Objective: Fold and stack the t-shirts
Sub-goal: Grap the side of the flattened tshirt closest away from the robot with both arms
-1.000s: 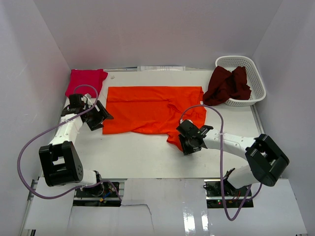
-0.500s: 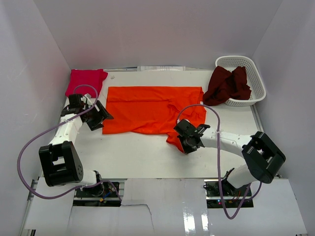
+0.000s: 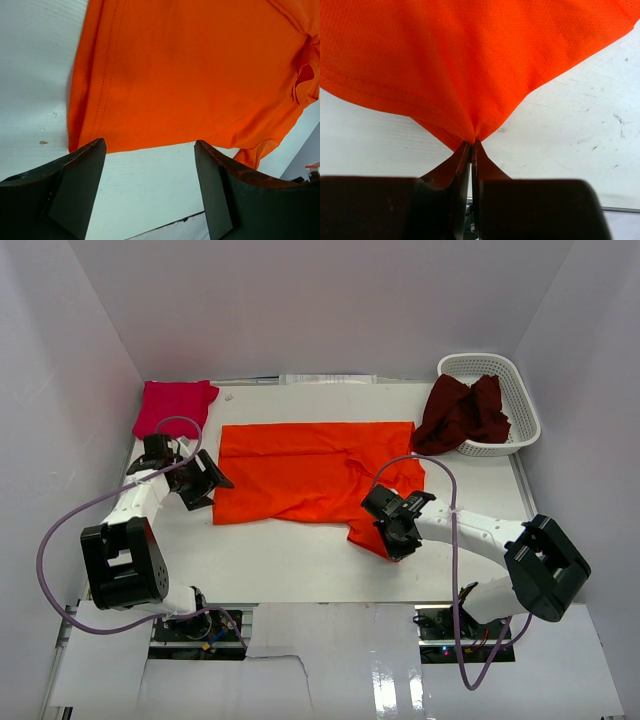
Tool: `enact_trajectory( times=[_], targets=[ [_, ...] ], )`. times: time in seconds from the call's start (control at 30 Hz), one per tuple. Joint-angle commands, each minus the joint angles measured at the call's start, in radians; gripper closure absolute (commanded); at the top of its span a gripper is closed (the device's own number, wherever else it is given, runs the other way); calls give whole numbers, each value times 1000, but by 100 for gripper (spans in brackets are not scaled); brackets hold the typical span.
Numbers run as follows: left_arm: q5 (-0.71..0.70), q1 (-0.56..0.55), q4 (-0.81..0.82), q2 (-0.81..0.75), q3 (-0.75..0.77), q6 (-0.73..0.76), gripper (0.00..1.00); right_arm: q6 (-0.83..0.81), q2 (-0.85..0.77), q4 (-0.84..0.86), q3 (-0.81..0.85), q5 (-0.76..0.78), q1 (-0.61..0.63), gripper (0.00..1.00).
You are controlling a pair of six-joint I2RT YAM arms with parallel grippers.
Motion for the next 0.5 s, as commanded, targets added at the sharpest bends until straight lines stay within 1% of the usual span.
enact_trajectory(
  times=[0.0,0.2,0.27,0.37,0.47],
  targets=[
    [20,7,-10,-5,-8,21,18,3,10,-65,15,25,-16,92],
    [7,7,-48,11,-30,1,19,-12,9,-51,27,10,-24,92],
    [-23,7,-59,-12,-55,-11,20,-12,12,-50,30,11,-26,92],
    [-17,7,-85,-52,-78,-42,23,-14,15,-42,30,5,-27,92],
    [-47,8,-102,-88,-92,-46,23,-15,13,-36,27,-1,-27,92]
  ],
)
